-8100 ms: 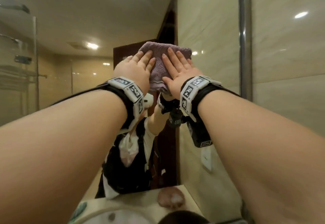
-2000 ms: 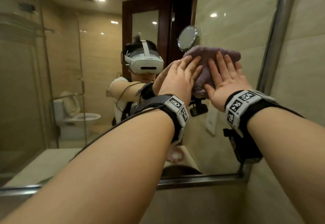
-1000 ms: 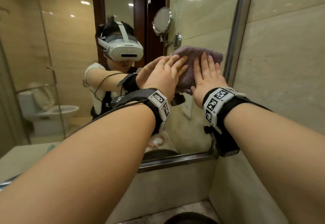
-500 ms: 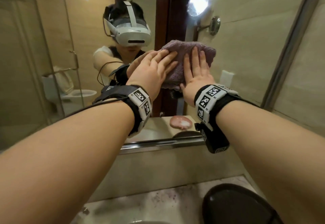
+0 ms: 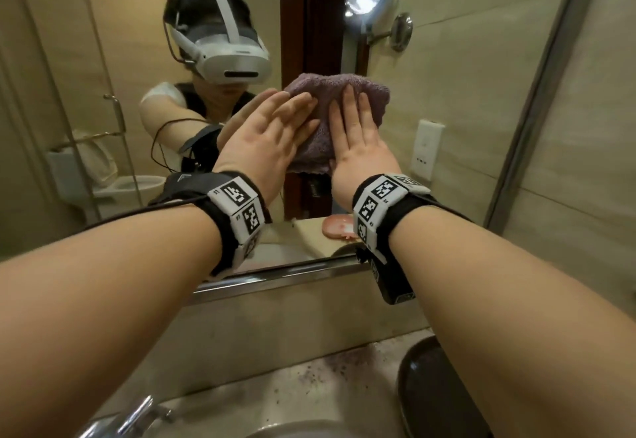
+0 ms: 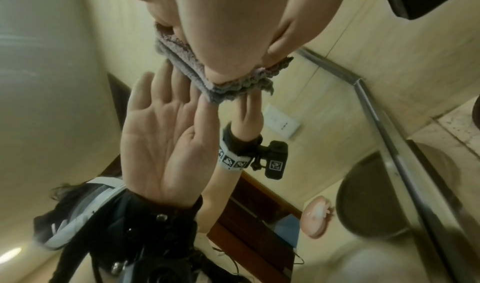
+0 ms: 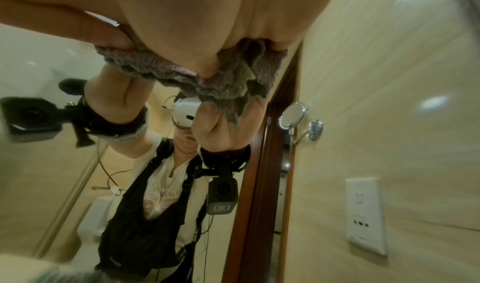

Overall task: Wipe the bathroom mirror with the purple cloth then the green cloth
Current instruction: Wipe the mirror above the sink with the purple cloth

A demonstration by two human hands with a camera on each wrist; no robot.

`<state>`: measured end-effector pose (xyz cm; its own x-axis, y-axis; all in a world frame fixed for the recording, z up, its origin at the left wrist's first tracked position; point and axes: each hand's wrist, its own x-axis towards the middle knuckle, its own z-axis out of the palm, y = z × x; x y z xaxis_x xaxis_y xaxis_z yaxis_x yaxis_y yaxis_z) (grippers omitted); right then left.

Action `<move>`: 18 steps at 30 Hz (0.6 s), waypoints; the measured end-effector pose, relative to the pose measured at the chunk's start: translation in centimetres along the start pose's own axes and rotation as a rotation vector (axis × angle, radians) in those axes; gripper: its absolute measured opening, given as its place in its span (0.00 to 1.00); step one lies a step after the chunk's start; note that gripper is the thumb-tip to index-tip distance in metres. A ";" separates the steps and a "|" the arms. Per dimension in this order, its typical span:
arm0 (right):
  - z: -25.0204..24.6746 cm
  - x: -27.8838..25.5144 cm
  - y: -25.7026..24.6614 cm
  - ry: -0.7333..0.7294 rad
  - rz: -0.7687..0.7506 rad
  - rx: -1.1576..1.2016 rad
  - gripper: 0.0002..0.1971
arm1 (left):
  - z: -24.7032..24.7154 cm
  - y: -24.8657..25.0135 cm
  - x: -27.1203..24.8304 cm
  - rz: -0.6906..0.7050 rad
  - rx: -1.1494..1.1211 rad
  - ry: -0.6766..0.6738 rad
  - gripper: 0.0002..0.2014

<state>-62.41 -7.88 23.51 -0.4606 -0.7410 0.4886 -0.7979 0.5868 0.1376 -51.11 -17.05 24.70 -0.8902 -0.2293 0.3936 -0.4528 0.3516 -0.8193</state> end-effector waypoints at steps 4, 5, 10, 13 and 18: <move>0.7 -0.3 2.9 -0.033 0.041 -0.027 0.39 | -1.9 1.8 1.8 0.035 -0.045 -0.015 0.33; 0.8 -0.4 3.9 -0.052 0.060 -0.027 0.39 | -2.6 2.5 2.5 0.042 -0.065 -0.009 0.33; 1.3 -0.9 10.4 -0.071 0.125 -0.064 0.39 | -6.1 6.5 7.2 0.066 -0.150 0.036 0.34; 1.6 -1.1 14.2 -0.086 0.165 -0.098 0.39 | -8.3 9.1 10.0 0.078 -0.172 0.069 0.37; 2.4 -1.3 20.6 -0.111 0.231 -0.136 0.40 | -12.2 13.1 14.8 0.112 -0.204 0.107 0.37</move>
<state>-79.17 4.42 23.62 -0.6697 -0.6098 0.4238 -0.6110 0.7769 0.1522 -70.86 -4.80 24.88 -0.9308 -0.0851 0.3556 -0.3418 0.5478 -0.7636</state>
